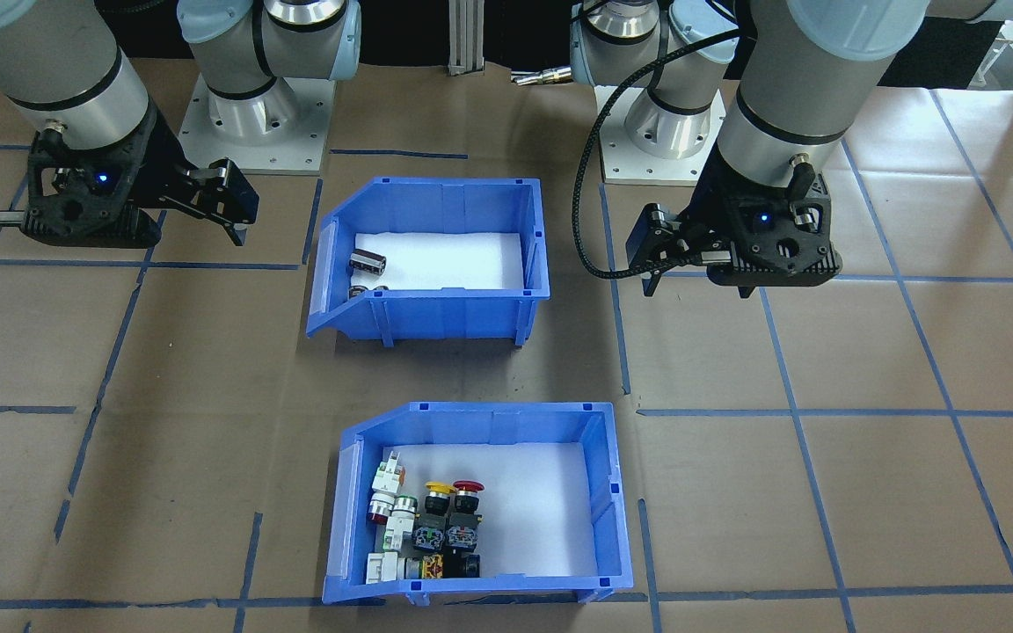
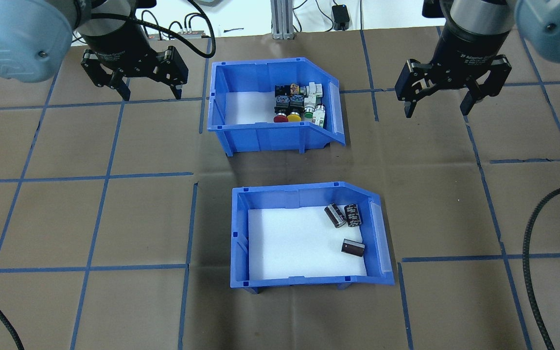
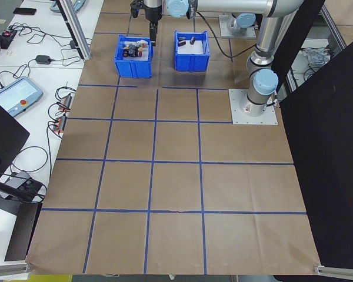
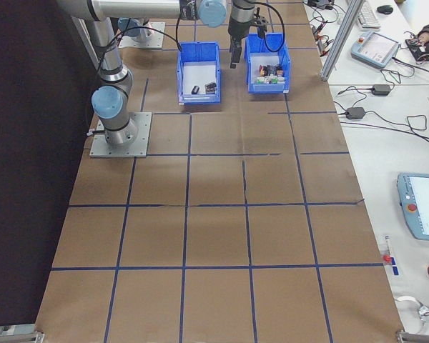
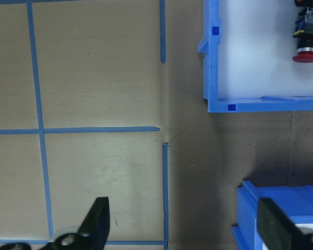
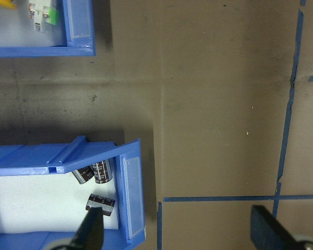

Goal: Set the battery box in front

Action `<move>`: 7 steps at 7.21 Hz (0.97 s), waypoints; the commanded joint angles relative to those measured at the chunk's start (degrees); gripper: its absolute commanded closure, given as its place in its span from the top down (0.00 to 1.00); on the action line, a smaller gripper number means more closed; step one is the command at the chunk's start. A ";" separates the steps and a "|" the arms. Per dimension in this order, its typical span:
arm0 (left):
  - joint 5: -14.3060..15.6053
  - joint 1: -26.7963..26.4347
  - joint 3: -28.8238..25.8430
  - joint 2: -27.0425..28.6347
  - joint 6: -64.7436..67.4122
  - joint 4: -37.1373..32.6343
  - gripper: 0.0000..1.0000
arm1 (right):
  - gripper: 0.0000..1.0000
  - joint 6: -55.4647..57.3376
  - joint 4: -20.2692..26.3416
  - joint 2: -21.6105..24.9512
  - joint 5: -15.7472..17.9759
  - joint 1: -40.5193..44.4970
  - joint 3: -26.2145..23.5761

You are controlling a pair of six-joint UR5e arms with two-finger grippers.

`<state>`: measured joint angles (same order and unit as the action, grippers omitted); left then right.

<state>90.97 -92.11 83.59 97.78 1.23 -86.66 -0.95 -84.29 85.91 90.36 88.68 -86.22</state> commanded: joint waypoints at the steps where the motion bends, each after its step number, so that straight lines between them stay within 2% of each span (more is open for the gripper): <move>1: -0.09 -0.09 -0.44 0.22 0.09 -0.09 1.00 | 1.00 -0.02 0.00 -0.05 0.08 0.00 0.00; 7: -0.53 0.00 -0.62 1.27 0.35 0.09 1.00 | 1.00 -0.11 0.17 -0.05 0.26 0.00 0.26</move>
<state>90.55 -92.17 83.03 98.85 1.38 -86.60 -0.99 -84.21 85.88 90.57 88.68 -86.15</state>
